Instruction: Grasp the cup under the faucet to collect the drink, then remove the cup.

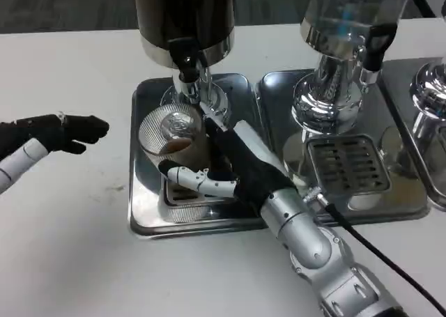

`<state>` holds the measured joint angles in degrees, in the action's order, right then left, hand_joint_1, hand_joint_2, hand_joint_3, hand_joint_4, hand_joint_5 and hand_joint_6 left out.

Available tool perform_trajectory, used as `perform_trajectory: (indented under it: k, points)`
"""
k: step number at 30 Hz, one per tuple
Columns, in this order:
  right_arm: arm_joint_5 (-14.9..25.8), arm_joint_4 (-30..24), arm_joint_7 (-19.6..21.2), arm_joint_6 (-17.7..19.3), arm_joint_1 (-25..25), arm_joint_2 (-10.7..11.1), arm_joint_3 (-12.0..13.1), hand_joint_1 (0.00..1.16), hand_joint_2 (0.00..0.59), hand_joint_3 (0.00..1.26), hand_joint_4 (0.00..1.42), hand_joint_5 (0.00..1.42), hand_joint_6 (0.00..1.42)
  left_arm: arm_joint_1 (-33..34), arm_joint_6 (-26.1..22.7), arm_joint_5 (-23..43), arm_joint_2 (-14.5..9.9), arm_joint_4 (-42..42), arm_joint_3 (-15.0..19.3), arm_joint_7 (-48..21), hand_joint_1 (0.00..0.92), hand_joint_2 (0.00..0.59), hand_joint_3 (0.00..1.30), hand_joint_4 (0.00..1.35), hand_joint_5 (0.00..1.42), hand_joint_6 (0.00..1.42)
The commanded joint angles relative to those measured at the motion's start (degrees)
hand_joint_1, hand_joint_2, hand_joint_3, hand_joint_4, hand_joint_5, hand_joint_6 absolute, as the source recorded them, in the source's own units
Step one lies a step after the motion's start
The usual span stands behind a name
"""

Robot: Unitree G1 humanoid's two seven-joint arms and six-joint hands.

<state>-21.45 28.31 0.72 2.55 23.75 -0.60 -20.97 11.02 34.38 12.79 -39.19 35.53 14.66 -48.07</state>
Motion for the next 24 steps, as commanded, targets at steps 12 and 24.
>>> perform_trajectory:
  k: [12,24]
  points:
    - [-3.22,-3.04,4.16,-5.31,-3.9,-0.62,-0.51,0.59,0.21,0.16,0.32,0.39,0.41,-0.68,-0.71,-0.48,-0.59,-0.59,-0.94,-0.44,0.0,0.153,0.37,0.28,0.24,0.31]
    - [-4.5,-3.36,7.12,-5.2,-5.21,-1.17,-0.38,0.61,0.216,0.25,0.43,0.49,0.52,-0.56,-0.69,-0.4,-0.62,-0.6,-0.99,-0.37,0.0,0.156,0.37,0.28,0.24,0.31]
